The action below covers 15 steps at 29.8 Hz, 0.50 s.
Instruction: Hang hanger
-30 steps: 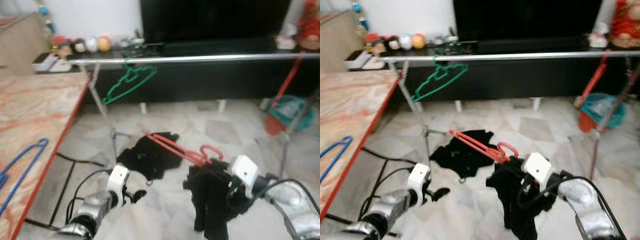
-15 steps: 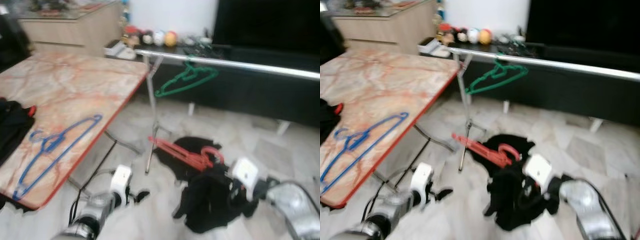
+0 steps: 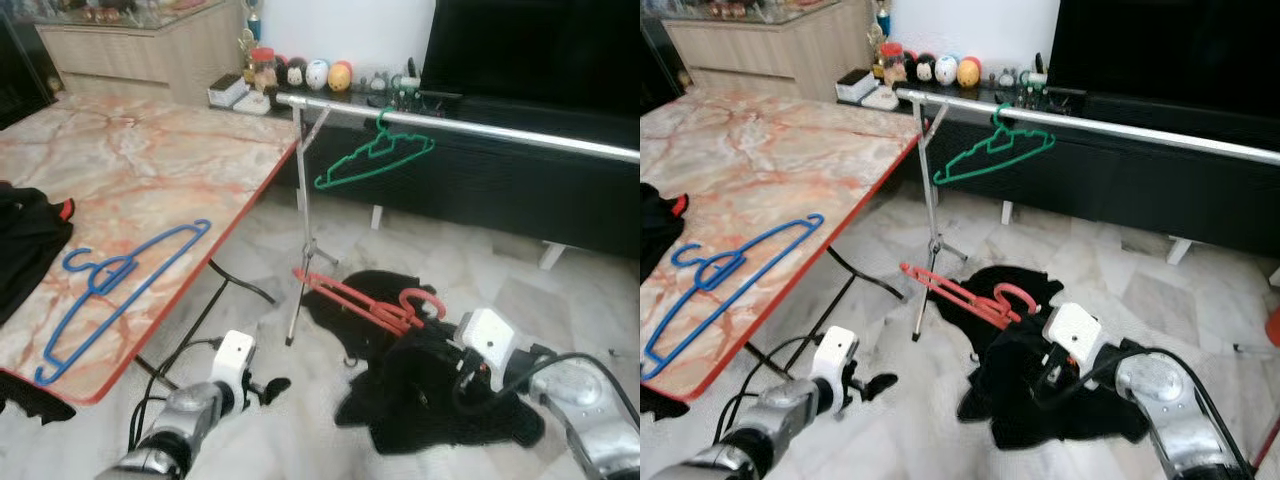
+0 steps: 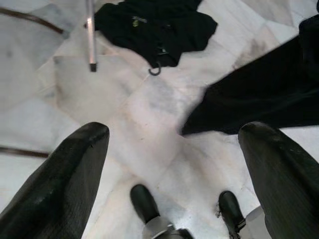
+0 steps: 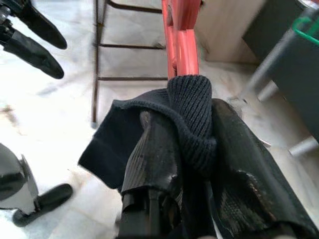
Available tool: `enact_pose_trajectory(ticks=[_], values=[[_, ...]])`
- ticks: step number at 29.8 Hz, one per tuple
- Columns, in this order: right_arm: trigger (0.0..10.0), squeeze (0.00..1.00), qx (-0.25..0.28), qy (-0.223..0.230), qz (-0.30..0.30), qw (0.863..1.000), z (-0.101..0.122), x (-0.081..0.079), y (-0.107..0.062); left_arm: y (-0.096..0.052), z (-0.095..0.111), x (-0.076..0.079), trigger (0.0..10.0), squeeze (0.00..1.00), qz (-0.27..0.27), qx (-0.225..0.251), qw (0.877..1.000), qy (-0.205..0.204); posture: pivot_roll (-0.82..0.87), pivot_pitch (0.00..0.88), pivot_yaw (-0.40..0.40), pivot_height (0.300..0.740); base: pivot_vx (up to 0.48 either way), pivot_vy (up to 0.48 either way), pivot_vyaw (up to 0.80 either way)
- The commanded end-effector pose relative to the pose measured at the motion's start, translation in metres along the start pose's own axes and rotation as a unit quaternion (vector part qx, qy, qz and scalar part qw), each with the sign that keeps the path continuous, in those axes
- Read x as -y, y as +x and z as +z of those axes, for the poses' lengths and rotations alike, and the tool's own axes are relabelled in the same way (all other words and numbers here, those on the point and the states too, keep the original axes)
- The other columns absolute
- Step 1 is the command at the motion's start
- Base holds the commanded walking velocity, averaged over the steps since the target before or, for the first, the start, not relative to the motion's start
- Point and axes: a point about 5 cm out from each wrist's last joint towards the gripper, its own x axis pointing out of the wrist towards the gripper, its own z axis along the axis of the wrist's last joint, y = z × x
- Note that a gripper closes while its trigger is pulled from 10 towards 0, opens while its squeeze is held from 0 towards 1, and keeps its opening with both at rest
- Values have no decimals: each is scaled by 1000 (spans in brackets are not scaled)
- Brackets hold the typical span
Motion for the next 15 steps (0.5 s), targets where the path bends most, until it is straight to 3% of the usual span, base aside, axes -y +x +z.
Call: enact_pose_trajectory(ticks=[1, 15], values=[[10000, 0, 19, -18, -5, 1000, 10, 6, 1, -2, -4, -2, 10000, 0, 7, -2, 1000, -8, -71, 0, 23, 740, 0, 0, 800], [10000, 0, 20, -12, -4, 1000, 10, 5, 2, -2, -4, -3, 10000, 0, 10, -1, 1000, -7, -69, 0, 33, 740, 0, 0, 708]])
